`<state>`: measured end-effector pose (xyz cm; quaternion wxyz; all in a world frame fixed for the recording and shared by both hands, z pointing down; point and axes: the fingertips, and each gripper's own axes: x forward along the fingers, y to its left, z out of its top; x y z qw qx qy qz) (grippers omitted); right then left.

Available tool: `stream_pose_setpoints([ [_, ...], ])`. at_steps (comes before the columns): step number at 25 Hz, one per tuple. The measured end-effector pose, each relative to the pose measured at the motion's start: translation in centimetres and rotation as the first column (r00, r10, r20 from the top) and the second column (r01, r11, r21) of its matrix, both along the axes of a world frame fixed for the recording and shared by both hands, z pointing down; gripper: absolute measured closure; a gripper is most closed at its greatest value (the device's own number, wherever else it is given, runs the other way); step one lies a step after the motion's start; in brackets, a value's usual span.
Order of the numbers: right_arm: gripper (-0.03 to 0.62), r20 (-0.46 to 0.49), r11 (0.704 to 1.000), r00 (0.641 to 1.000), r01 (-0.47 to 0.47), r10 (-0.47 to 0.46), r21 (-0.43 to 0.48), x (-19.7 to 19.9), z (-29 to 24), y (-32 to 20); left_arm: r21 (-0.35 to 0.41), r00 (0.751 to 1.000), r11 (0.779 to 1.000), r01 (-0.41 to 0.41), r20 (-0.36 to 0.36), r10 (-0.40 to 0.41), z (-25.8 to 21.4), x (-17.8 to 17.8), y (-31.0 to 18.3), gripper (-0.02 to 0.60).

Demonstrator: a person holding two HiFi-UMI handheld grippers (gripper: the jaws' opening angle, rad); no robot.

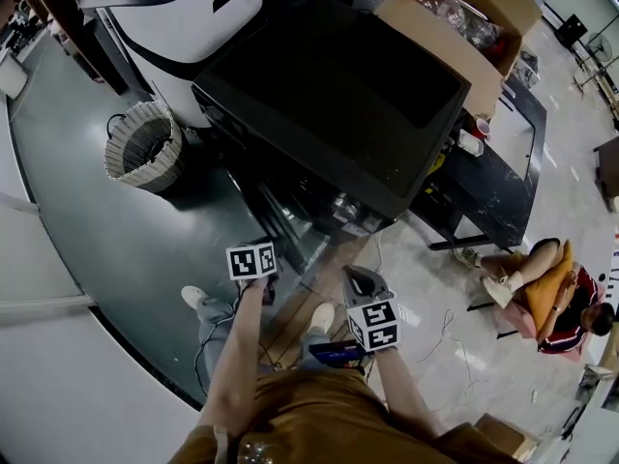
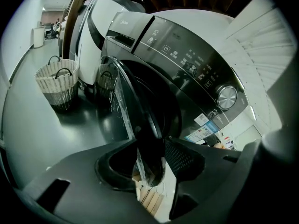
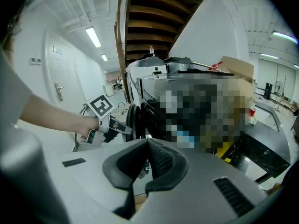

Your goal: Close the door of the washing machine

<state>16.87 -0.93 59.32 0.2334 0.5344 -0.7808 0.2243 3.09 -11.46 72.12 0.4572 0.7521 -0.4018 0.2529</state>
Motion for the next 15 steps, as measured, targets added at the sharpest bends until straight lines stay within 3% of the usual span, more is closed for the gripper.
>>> stream_pose_setpoints([
  [15,0.582,-0.001,1.0,1.0,-0.009,0.009,0.017,0.9,-0.3,-0.4,-0.007,0.999,1.0,-0.008,-0.045,0.008,0.0,2.4,-1.2,0.376],
])
